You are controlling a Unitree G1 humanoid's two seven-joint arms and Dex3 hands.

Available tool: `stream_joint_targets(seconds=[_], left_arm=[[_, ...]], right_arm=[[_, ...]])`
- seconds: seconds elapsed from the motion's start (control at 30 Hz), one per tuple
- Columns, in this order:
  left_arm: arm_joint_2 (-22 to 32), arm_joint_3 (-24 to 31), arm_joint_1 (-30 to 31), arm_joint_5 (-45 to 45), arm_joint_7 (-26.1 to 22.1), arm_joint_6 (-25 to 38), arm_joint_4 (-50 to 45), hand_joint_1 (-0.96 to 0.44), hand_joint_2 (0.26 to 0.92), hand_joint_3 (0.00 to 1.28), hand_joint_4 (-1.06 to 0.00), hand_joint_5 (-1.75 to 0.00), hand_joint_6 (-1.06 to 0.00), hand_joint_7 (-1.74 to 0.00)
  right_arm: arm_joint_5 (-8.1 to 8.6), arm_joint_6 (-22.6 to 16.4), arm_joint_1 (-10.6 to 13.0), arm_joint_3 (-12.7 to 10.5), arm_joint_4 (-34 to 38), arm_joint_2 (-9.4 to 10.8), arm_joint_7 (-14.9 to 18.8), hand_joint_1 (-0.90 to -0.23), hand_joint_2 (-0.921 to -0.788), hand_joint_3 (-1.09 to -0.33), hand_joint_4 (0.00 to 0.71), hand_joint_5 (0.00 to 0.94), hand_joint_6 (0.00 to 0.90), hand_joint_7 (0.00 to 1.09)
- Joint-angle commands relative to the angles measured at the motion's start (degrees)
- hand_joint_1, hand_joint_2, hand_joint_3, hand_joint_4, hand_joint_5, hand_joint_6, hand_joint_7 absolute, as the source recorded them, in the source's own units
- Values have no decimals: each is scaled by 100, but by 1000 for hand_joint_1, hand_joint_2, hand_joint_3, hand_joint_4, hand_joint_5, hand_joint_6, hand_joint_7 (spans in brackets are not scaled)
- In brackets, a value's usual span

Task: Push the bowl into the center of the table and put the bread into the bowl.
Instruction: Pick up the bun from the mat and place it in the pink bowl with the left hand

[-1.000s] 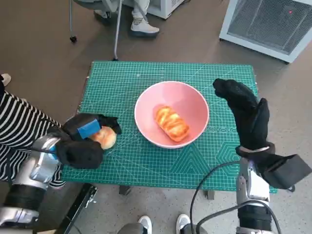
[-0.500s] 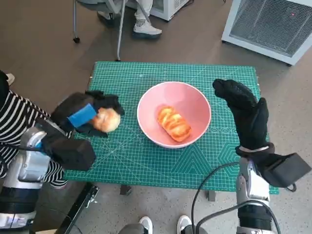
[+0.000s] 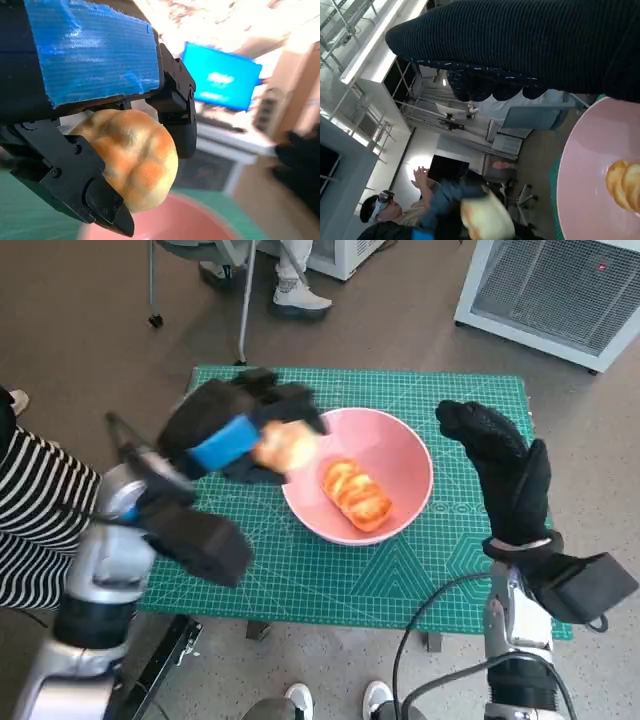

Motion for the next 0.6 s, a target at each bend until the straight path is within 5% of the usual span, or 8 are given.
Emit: stream_joint_targets(seconds=[0.03,0.2,0.4,0.53,0.6], left_arm=[[-247,-281,-390,128,42,-57,598,2,908,25,-807,-1063,-656,-1106],[-547,-597,-709,124,-131,-18,1336,1,918,35,-785,-1077,-614,-1157],[-725,-923,-908,193,-610,454,1874,1,920,155,-625,-1235,-486,-1298],[-703,-1173,-998,329,-1407,1374,1782,57,810,137,-399,-358,-378,-480],[-701,-1305,-1065,458,-1735,1786,1703,66,784,129,-303,-183,-336,-288]], right_arm=[[35,-5,114,-2,42,-25,48,-796,-921,-771,245,7,-1,556],[70,-9,195,-27,-62,-54,55,-797,-921,-768,247,8,-1,560],[80,-18,271,-56,-145,-68,40,-801,-921,-763,250,9,-1,564],[82,-36,316,-80,-182,-81,32,-801,-921,-764,255,11,-1,560],[89,-38,335,-94,-199,-89,30,-802,-921,-764,256,11,-1,559]])
